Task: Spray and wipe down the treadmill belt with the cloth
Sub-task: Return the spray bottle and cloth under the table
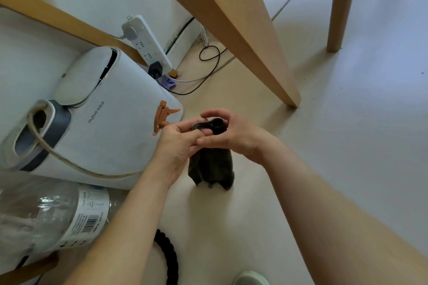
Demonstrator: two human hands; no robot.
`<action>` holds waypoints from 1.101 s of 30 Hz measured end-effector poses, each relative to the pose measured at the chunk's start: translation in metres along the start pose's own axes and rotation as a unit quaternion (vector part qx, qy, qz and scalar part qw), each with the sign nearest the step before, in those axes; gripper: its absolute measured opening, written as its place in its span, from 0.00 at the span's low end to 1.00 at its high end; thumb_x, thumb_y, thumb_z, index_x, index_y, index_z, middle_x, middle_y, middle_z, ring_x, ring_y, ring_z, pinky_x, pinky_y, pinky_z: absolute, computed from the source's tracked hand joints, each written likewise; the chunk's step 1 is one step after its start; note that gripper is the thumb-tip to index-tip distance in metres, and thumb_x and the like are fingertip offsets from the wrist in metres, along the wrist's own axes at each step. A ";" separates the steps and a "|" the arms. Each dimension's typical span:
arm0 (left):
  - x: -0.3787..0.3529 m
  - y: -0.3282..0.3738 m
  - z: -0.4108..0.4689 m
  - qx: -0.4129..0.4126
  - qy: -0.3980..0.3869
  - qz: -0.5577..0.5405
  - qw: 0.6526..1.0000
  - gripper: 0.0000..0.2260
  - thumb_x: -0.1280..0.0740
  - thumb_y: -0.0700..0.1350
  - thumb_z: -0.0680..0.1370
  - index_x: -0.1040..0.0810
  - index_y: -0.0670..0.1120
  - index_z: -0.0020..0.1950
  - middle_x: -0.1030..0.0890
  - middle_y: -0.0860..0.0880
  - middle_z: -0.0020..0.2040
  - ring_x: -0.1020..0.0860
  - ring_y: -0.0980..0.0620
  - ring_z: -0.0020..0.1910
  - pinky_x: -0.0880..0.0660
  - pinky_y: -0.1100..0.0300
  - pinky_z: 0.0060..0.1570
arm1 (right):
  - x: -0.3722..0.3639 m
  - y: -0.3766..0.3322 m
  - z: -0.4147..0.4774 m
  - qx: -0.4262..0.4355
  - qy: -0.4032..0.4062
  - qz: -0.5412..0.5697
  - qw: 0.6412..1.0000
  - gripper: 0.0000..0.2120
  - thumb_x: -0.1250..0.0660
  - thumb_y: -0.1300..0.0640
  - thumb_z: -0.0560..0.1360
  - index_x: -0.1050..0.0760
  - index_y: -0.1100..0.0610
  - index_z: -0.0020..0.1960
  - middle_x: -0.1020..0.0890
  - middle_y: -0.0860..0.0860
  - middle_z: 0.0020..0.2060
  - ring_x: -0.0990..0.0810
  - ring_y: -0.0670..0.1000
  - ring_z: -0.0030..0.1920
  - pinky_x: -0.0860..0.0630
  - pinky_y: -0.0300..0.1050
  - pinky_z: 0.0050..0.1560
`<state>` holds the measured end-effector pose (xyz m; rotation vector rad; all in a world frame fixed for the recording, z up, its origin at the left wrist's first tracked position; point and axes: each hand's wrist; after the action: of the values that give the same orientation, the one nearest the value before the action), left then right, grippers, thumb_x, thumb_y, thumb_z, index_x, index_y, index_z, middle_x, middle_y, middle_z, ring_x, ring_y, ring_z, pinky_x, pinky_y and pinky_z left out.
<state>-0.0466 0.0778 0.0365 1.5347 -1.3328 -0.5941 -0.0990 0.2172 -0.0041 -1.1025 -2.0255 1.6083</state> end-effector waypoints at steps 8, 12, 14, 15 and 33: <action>0.006 -0.002 0.004 -0.121 0.011 0.210 0.970 0.03 0.28 0.49 0.76 0.18 0.50 0.45 0.19 0.59 0.35 0.23 0.61 0.37 0.28 0.65 0.41 | 0.019 -0.013 -0.014 0.030 0.064 -0.091 0.993 0.06 0.33 0.57 0.80 0.18 0.53 0.53 0.15 0.54 0.49 0.18 0.51 0.52 0.19 0.44 0.50; 0.015 -0.009 0.005 -0.057 -0.087 0.234 0.967 0.26 0.23 0.60 0.64 0.21 0.51 0.57 0.17 0.41 0.53 0.20 0.45 0.55 0.23 0.49 0.58 | 0.033 -0.025 -0.023 0.003 0.027 -0.060 0.998 0.09 0.33 0.50 0.79 0.19 0.50 0.57 0.17 0.53 0.53 0.20 0.52 0.56 0.19 0.46 0.52; 0.018 -0.009 0.005 -0.052 -0.111 0.180 0.976 0.24 0.24 0.55 0.67 0.22 0.46 0.59 0.17 0.41 0.53 0.19 0.43 0.56 0.24 0.47 0.58 | 0.041 -0.031 -0.031 0.002 0.009 0.006 1.000 0.10 0.34 0.49 0.80 0.21 0.51 0.59 0.18 0.55 0.54 0.19 0.54 0.56 0.20 0.44 0.47; 0.019 -0.009 0.005 -0.034 -0.136 0.096 0.986 0.22 0.26 0.51 0.71 0.23 0.43 0.61 0.17 0.41 0.54 0.19 0.44 0.56 0.24 0.49 0.57 | 0.045 -0.034 -0.035 0.002 0.007 0.056 0.998 0.11 0.35 0.50 0.80 0.22 0.53 0.60 0.18 0.56 0.54 0.18 0.54 0.52 0.22 0.43 0.44; -0.025 -0.032 -0.023 -0.016 -0.026 -0.120 0.992 0.20 0.28 0.44 0.72 0.24 0.43 0.63 0.17 0.42 0.58 0.19 0.43 0.58 0.21 0.49 0.55 | 0.019 -0.025 -0.017 -0.043 0.205 0.093 0.973 0.11 0.32 0.46 0.79 0.22 0.53 0.54 0.23 0.51 0.49 0.22 0.49 0.47 0.24 0.36 0.31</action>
<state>-0.0195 0.1061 0.0113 1.6770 -1.1784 -0.8061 -0.1093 0.2406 0.0205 -1.5500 -1.7726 1.2476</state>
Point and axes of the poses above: each hand's wrist, its own z-axis towards the middle knuckle, its own x-axis out of the back of the hand, y = z × x
